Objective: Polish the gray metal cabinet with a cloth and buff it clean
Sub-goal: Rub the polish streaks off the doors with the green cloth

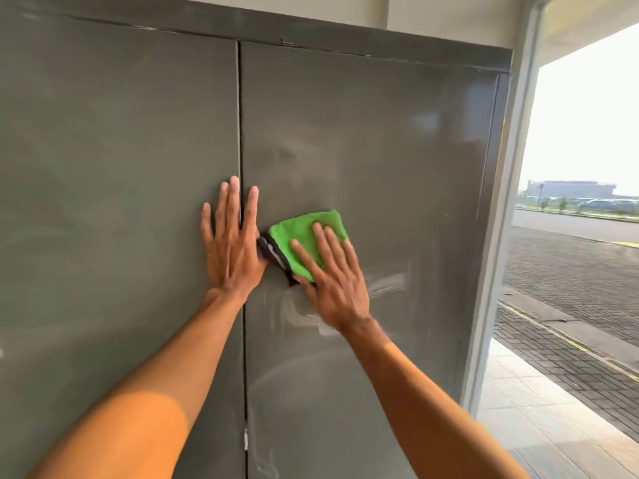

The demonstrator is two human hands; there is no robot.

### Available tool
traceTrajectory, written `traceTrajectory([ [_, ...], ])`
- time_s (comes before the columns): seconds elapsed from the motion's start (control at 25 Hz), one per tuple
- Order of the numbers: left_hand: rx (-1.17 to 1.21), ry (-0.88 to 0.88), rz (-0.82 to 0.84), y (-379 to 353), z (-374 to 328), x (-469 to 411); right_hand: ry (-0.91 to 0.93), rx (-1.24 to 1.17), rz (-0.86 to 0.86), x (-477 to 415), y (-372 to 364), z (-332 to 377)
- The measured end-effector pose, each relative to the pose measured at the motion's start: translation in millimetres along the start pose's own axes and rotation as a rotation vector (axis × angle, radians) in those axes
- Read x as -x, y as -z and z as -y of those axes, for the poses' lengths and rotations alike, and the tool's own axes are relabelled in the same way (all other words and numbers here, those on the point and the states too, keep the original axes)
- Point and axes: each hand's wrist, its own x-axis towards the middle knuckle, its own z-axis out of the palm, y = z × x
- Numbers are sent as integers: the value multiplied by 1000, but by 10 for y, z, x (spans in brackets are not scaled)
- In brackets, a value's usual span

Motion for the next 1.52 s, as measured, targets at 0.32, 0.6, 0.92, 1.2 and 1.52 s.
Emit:
traceTrajectory([
  [0.32,0,86,-19,-80,-117,148,-897,-52,-166,116,137,-477],
  [0.6,-32,92,-18,-119,-185,415,-121,-18,-4,516,-98,-207],
  [0.92,24,72,52,-81,-132,678,-823,-43,-129,552,-90,-10],
  [1.2,63,-78,83,-23,140,811,-251,4,-30,717,-294,284],
  [1.52,41,10,104,-55,91,988,-721,-22,-45,726,-232,491],
])
